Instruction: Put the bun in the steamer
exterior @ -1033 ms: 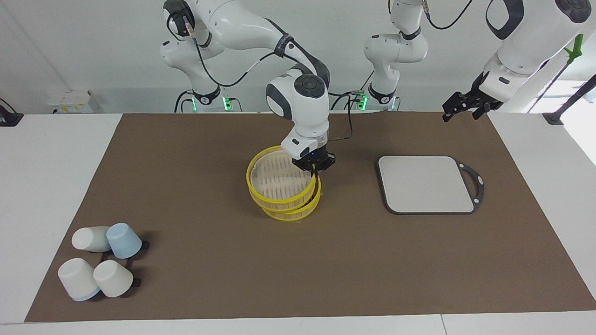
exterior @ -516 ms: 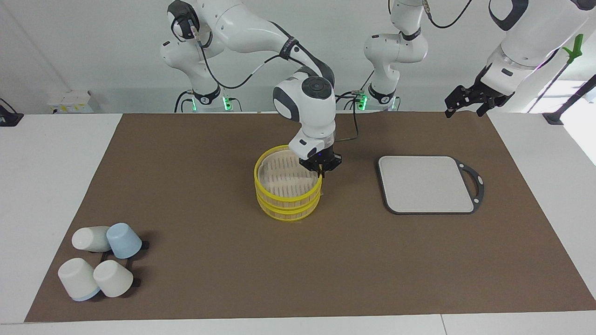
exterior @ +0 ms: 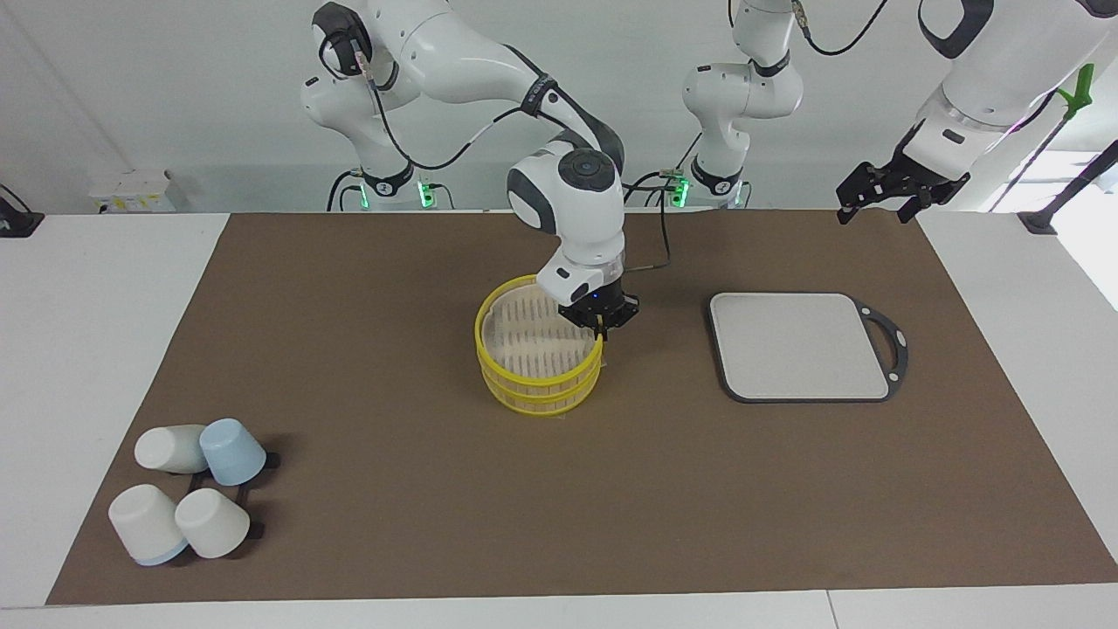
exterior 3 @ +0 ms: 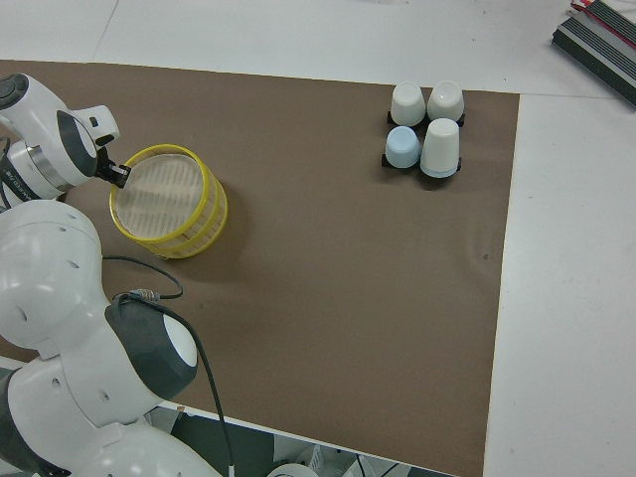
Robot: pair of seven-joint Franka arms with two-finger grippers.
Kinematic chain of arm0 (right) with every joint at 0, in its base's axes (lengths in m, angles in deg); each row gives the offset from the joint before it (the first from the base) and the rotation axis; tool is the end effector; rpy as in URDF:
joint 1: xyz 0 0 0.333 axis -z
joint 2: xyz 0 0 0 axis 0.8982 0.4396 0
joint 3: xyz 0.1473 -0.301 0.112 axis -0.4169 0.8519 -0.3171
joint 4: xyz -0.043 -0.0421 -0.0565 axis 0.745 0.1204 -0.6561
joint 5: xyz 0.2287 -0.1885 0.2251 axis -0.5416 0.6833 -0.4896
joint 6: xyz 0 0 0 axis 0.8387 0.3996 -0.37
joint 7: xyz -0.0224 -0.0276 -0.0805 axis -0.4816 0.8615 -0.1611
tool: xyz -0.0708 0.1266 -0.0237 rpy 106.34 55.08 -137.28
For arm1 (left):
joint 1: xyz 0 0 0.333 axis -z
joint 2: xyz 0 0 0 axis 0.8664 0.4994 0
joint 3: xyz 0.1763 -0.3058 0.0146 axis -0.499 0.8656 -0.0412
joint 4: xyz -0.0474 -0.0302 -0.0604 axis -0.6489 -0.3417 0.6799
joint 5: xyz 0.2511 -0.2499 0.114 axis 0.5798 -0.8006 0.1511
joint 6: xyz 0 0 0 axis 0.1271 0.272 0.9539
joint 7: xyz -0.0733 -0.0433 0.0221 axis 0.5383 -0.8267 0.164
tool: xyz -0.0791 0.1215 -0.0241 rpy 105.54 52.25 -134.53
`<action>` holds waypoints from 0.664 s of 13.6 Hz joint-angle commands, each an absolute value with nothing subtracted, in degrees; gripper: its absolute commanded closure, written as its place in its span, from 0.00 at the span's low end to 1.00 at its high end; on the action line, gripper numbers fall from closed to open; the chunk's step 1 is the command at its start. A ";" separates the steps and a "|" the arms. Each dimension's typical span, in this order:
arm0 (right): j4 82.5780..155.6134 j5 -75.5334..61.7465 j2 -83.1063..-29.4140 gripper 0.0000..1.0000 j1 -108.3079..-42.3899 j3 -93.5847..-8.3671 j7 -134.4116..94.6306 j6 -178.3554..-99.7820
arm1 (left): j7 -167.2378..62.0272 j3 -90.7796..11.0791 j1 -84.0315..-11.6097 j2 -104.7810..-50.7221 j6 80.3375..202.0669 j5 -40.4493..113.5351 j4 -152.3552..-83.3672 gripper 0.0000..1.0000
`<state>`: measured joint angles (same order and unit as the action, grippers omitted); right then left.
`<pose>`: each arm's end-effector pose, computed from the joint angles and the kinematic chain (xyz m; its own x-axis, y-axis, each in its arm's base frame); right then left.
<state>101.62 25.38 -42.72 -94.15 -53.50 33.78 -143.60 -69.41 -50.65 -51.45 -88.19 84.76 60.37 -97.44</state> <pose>0.5594 0.4397 0.3944 0.9923 -0.1131 0.0506 -0.1058 -0.9859 -0.1297 0.5102 -0.0107 0.6249 0.9930 -0.0416 -0.1103 -0.0387 -0.9989 0.0283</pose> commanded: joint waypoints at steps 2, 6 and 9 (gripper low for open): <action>101.48 26.33 -41.37 1.00 -93.19 -53.62 33.90 -147.15 | -70.51 -50.61 -51.69 -87.99 85.96 61.15 -96.64 0.00; 100.25 27.12 -41.46 0.00 -94.51 -53.53 34.34 -144.88 | -70.68 -50.70 -51.69 -87.99 86.93 61.24 -96.90 0.00; 94.82 27.47 -42.24 0.00 -92.15 -53.27 33.81 -137.69 | -71.30 -50.88 -51.69 -87.99 86.76 61.41 -96.91 0.00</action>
